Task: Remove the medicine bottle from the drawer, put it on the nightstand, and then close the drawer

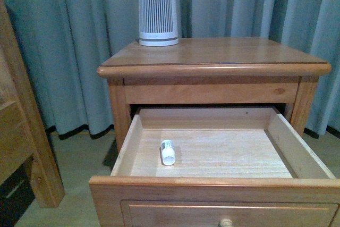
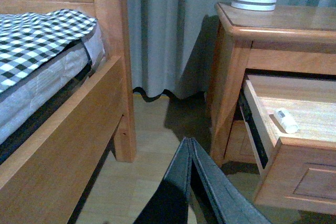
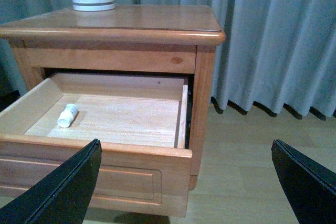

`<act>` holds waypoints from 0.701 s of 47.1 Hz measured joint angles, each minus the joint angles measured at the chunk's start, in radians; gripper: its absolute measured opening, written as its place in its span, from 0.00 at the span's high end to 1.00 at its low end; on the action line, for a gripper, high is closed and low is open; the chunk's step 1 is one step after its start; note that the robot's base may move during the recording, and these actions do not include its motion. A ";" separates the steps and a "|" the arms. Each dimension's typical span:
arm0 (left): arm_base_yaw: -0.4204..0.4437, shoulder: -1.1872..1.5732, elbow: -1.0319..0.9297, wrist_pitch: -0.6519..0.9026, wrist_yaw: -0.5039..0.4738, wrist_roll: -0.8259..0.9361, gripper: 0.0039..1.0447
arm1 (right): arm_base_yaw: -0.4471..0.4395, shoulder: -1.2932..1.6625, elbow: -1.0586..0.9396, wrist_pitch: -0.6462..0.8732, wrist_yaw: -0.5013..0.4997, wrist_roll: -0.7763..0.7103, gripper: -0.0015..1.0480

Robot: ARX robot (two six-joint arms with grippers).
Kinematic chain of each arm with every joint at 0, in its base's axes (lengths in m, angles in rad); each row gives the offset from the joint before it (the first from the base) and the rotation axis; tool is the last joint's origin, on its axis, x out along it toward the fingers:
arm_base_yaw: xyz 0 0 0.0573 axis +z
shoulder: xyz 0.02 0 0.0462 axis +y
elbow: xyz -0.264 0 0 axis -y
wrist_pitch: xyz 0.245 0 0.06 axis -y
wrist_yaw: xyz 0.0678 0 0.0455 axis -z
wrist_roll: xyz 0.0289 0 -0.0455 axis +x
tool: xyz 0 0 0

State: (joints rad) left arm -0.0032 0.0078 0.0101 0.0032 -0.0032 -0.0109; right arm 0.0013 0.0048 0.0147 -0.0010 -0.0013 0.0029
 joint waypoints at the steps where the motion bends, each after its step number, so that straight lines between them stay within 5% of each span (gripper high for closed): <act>1: 0.000 -0.001 0.000 0.000 0.000 0.000 0.97 | 0.000 0.000 0.000 0.000 0.000 0.000 0.07; 21: 0.000 -0.002 0.000 -0.003 0.000 0.000 0.97 | 0.000 0.000 0.000 0.000 0.001 0.000 0.07; 26: 0.000 -0.002 0.000 -0.003 0.000 0.000 0.78 | -0.001 0.001 0.000 -0.001 -0.004 0.003 0.07; 33: 0.000 -0.002 0.000 -0.003 0.000 0.000 0.55 | -0.123 0.254 0.145 -0.105 -0.272 0.165 0.07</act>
State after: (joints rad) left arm -0.0036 0.0059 0.0101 0.0006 -0.0029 -0.0113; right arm -0.1215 0.2584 0.1600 -0.1062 -0.2733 0.1677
